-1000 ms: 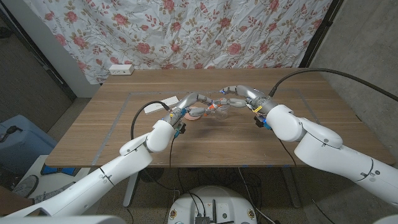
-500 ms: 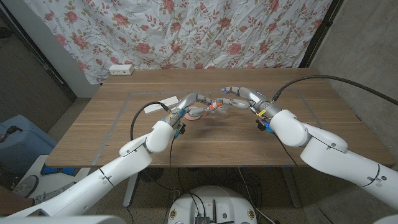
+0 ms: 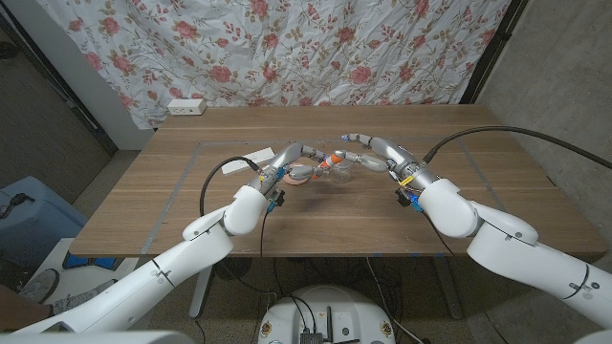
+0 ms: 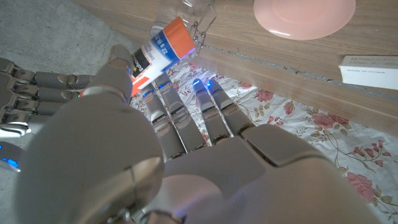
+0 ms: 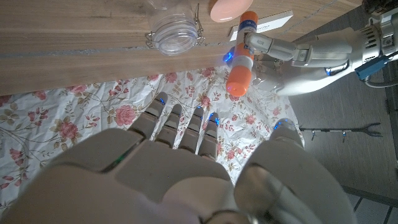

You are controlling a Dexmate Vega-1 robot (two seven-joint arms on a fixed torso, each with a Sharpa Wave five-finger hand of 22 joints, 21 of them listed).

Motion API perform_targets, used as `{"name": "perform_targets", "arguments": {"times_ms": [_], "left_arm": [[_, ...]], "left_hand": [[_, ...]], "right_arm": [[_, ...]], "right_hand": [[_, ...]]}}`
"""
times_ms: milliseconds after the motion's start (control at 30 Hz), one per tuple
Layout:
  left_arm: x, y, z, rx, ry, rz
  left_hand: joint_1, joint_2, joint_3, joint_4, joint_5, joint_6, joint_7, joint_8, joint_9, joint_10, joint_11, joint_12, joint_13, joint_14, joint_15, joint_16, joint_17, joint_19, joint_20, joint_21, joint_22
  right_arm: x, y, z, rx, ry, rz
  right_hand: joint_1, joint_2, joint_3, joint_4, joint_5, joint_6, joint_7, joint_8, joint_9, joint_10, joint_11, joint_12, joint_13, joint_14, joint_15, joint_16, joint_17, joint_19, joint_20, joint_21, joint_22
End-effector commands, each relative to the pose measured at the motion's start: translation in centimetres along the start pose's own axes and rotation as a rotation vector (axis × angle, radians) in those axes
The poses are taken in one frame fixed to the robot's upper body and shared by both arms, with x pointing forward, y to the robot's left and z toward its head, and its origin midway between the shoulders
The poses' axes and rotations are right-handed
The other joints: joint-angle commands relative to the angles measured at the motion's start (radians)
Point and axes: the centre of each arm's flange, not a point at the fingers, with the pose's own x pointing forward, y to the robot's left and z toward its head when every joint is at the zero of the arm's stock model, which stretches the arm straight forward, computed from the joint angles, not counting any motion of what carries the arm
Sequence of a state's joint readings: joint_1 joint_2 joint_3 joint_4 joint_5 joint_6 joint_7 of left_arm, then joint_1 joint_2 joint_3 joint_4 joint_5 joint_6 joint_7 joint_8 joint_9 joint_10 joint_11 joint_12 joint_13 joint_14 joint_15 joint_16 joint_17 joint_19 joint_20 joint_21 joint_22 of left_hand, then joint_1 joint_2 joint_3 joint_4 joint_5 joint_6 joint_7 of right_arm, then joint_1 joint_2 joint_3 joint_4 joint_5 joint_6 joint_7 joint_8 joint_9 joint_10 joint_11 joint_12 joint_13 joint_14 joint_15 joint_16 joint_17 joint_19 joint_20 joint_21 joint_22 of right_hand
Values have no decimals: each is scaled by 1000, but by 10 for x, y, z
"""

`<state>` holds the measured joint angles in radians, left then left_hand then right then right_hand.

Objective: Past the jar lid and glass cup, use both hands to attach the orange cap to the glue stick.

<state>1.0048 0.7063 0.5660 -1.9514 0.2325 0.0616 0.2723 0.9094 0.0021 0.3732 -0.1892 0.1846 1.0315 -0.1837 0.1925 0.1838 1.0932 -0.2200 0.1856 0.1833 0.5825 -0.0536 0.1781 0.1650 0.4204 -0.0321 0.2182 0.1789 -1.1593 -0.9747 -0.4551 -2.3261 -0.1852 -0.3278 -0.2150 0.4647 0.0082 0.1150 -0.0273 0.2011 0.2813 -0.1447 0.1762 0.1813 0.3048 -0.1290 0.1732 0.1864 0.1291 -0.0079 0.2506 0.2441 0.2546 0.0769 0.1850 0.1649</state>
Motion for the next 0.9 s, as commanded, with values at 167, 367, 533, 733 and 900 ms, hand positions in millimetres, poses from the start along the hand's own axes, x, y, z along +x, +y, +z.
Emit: {"name": "perform_targets", "arguments": {"times_ms": [167,367,533,733,900], "left_arm": [[1,1,-2,-2,1,2],[3,1,-1,0,9,2],[4,2,0,6,8,1],[5,4,1,11,-2,-2],[6,5,1,16,0,-2]], "left_hand": [[-25,39,25,20,4,53,27,7,4,5,-3,5,6,8,-127,2,2,6,3,-4,5],[-26,40,25,20,4,51,27,7,4,5,-3,5,6,9,-126,2,2,6,3,-4,5],[-27,39,26,20,4,53,26,7,4,5,-3,5,6,9,-126,1,2,6,4,-4,5],[-27,40,27,20,4,53,28,7,4,5,-3,5,6,9,-126,2,2,6,4,-4,5],[-27,40,27,20,4,52,27,7,4,5,-3,4,6,9,-127,1,2,7,3,-4,5]], "right_arm": [[-14,6,-11,-34,-35,-37],[-21,7,-15,-51,-64,-50],[-23,8,-17,-46,-101,-72],[-27,11,-19,-46,-135,-75],[-28,15,-19,-58,-158,-69]], "right_hand": [[-21,6,-1,9,-4,-16,16,1,0,-23,-12,0,1,-12,0,-6,3,-6,0,-1,5],[-34,20,0,13,-2,-32,24,1,0,-47,-22,-2,0,-14,-7,-6,4,-3,-12,2,5],[-37,37,6,15,-1,-36,27,3,0,-52,-25,1,-1,-15,-13,-6,4,-3,-16,2,5],[-54,71,14,28,1,-34,26,7,-1,-48,-26,7,-2,-11,-18,-2,8,2,-23,5,6],[-67,94,19,37,1,-33,23,9,-1,-47,-28,9,-2,-12,-24,-1,11,3,-30,6,6]]}}
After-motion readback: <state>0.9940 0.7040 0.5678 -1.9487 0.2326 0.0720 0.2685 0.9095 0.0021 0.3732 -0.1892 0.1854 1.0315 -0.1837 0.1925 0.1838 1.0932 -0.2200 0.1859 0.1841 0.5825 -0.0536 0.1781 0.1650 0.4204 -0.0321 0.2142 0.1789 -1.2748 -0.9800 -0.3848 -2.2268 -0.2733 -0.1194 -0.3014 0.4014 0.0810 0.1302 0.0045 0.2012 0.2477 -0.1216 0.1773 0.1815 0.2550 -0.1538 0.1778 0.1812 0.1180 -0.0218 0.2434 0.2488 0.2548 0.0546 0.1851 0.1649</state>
